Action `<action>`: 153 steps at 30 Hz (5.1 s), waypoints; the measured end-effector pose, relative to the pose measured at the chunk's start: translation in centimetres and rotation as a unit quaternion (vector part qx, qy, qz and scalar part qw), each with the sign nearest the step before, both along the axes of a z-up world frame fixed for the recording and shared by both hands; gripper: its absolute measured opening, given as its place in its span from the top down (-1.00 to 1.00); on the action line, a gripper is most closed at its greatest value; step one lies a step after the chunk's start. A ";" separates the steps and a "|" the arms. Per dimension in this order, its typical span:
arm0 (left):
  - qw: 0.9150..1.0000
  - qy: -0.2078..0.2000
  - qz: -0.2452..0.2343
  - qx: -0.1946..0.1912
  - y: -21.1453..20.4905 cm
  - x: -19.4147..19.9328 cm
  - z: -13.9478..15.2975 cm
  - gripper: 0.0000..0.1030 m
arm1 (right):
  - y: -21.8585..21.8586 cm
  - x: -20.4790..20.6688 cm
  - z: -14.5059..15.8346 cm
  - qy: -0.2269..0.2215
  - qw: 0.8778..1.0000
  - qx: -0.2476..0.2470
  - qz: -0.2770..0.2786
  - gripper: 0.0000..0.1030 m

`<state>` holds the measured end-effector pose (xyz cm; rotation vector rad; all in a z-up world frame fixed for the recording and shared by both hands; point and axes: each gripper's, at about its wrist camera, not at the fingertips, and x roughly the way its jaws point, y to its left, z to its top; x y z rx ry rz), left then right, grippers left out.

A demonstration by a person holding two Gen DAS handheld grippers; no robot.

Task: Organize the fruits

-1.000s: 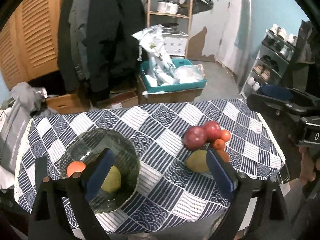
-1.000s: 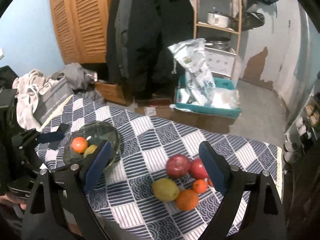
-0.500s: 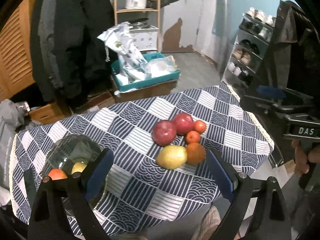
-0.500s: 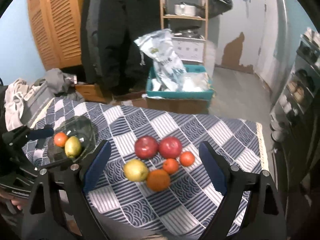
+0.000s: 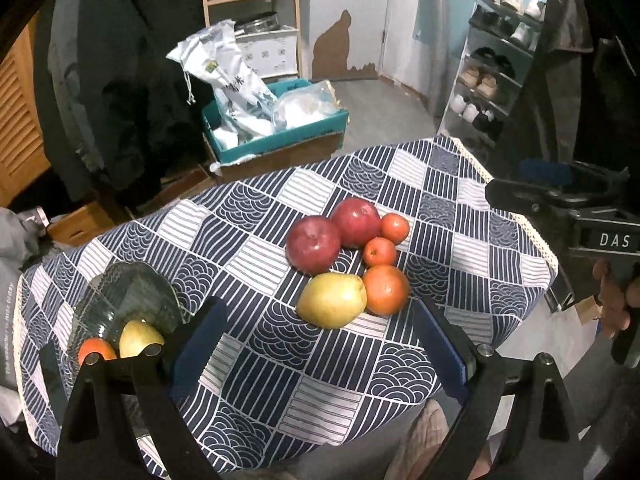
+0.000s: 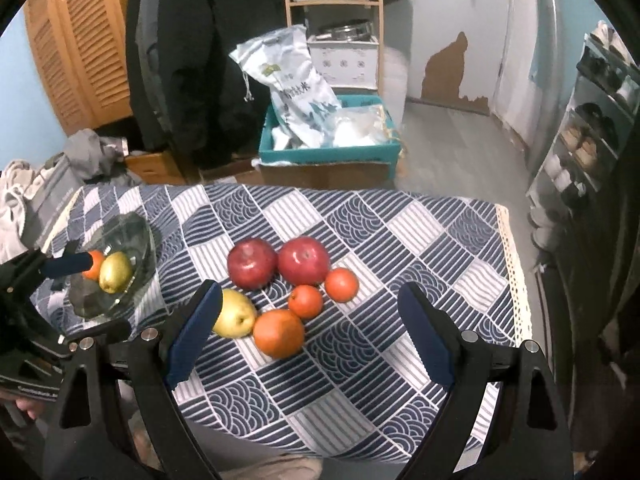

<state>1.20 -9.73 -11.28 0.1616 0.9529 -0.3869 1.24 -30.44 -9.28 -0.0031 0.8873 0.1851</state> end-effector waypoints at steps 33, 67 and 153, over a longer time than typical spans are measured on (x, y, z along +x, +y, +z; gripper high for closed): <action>0.993 0.074 -0.051 0.076 -3.7 4.6 -12.7 -0.84 | -0.7 2.8 -10.8 0.127 0.992 0.008 -0.022 -0.73; 0.990 0.102 -0.073 0.062 -4.9 6.3 -15.9 -0.52 | -0.3 4.2 -13.4 0.159 0.987 0.006 -0.013 -0.73; 0.993 0.113 0.024 0.008 -0.5 6.9 -14.4 -0.38 | 3.1 6.2 -15.0 0.154 0.988 -0.021 0.023 -0.25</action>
